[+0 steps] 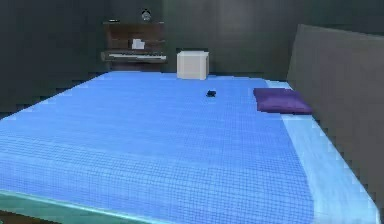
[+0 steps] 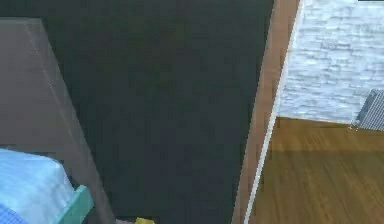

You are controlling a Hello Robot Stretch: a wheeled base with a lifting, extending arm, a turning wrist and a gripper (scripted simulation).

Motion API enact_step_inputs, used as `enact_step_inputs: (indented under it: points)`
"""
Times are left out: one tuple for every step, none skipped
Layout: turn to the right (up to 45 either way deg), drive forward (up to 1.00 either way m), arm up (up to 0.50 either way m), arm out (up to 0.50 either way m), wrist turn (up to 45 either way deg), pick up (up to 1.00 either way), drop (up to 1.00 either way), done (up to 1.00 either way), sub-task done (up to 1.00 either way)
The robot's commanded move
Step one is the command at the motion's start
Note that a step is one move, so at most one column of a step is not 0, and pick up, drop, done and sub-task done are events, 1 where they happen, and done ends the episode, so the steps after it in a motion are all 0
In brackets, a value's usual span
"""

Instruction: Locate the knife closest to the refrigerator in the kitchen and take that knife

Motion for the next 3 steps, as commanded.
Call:
enact_step_inputs:
  points:
    - [33.0, 0.0, 0.0, 0.0, 0.0, 0.0, 0.0, 0.0, 0.0]
    - [0.0, 0.35, 0.0, 0.0, 0.0, 0.0, 0.0, 0.0, 0.0]
    - [-45.0, 0.0, 0.0, 0.0, 0.0, 0.0, 0.0, 0.0, 0.0]
